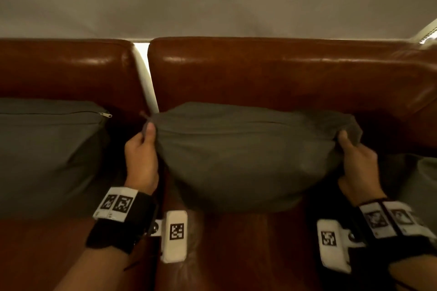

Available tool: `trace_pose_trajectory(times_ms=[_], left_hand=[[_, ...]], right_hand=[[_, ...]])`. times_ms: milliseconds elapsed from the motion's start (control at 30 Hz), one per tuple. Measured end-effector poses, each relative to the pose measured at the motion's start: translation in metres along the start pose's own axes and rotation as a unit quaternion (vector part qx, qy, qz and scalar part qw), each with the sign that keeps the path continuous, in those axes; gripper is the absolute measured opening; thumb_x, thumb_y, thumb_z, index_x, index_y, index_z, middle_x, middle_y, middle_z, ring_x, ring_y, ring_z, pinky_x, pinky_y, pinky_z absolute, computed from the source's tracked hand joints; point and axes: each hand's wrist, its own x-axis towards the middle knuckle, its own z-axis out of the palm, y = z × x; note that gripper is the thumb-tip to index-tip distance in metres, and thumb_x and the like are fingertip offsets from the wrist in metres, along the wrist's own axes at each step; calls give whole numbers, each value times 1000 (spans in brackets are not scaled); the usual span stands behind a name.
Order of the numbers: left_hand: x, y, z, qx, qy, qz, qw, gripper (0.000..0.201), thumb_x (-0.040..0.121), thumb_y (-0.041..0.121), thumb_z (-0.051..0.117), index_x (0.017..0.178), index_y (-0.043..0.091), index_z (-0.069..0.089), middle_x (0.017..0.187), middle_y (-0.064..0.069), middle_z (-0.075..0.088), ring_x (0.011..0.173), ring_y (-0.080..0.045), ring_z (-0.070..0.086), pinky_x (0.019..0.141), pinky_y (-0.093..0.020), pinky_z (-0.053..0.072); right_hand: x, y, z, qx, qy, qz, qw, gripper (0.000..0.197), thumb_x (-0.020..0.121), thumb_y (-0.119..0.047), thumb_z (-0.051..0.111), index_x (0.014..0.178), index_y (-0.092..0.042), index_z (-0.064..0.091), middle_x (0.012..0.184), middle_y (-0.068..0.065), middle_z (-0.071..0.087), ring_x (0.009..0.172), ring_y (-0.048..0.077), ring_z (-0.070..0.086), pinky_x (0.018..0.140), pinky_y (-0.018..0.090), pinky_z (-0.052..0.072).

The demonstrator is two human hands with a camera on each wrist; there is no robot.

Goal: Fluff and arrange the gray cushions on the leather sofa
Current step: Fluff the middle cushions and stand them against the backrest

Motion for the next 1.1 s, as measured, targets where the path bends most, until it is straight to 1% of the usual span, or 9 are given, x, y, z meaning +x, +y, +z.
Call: trace_pose_trajectory(times_ms=[133,233,333,433,533,667,767,900,1100], left_hand=[[-8,-27,-9,3,6,-93,996,31,100,31,49,118,11,65,118,-10,69,114,-27,64,104,-45,47],[-6,-7,-5,0,19,-89,996,28,92,42,55,106,22,69,109,-4,72,104,-21,67,96,-40,50],[-4,14,0,33,-8,-75,997,36,86,54,62,104,22,69,102,-1,72,96,-16,67,81,-31,52],[-3,17,2,63,-18,-67,996,42,89,47,63,118,17,65,110,-4,71,103,-20,67,83,-31,52],[0,15,-1,86,-19,-53,995,38,92,51,57,116,22,66,112,-4,70,106,-22,66,97,-42,51],[8,14,-15,137,-20,-53,989,31,94,53,51,102,27,66,102,2,68,103,-21,65,99,-48,50],[9,13,-18,151,-24,-60,986,29,93,54,51,90,29,64,101,1,68,104,-24,64,100,-50,49],[6,9,-19,154,0,-68,986,41,80,68,56,85,28,65,109,-7,69,106,-28,64,101,-51,48],[-14,19,-20,156,1,-29,987,35,87,62,53,96,30,64,115,-5,68,108,-24,63,100,-47,48]], right_hand=[[4,36,-11,-60,4,44,997,36,95,-28,59,123,-5,60,128,15,61,106,23,62,99,42,48],[11,18,-7,-209,88,-26,974,74,88,-27,69,149,-9,30,150,16,38,137,34,39,112,50,34],[-27,-10,35,-363,104,-225,898,74,93,-22,60,152,-6,19,160,17,20,148,34,15,118,55,14],[-85,6,119,-481,-85,-476,731,48,99,-33,40,140,-11,47,153,13,39,146,31,25,117,59,14],[-120,36,182,-557,-292,-444,639,52,103,-41,21,150,-21,34,161,0,23,150,20,11,119,51,-1],[-86,51,160,-626,-270,-411,605,62,97,-46,8,151,-27,32,159,-2,29,148,20,21,117,44,-5],[-42,35,101,-650,-178,-388,628,54,101,-46,13,152,-35,27,160,-5,21,149,19,18,114,52,-10],[18,10,7,-645,-99,-151,742,54,102,-51,16,154,-36,16,164,-2,8,151,21,2,113,61,-8],[18,-9,-33,-302,-61,4,951,44,94,-52,52,109,-12,63,115,13,64,100,28,61,94,45,48]])
